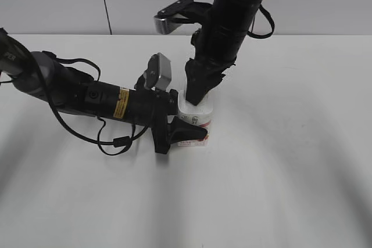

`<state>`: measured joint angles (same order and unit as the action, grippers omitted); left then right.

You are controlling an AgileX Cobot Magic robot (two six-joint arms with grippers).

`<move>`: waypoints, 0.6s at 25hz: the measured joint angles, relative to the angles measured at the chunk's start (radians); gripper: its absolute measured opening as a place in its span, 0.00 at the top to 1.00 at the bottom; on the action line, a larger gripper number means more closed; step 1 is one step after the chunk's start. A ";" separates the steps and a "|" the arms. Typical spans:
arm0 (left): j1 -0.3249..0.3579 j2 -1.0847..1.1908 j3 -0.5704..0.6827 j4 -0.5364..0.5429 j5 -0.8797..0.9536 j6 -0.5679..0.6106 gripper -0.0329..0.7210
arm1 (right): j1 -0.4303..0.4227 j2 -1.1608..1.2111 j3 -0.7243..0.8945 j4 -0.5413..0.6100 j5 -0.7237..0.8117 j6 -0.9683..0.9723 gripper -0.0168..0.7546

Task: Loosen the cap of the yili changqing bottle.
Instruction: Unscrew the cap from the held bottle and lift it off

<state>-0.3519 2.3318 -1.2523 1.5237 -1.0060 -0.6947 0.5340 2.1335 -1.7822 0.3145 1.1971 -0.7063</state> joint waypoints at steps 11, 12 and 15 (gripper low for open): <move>0.000 0.000 0.000 -0.002 0.001 -0.004 0.43 | 0.000 0.000 -0.007 -0.036 0.000 -0.334 0.46; 0.000 0.000 0.000 -0.002 0.001 -0.004 0.43 | 0.000 0.000 -0.009 -0.040 0.000 -0.347 0.46; 0.000 0.000 0.000 -0.002 0.002 -0.004 0.43 | 0.001 0.000 -0.009 -0.041 0.000 -0.364 0.46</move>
<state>-0.3519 2.3318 -1.2523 1.5217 -1.0040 -0.6991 0.5350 2.1335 -1.7907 0.2732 1.1971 -1.0704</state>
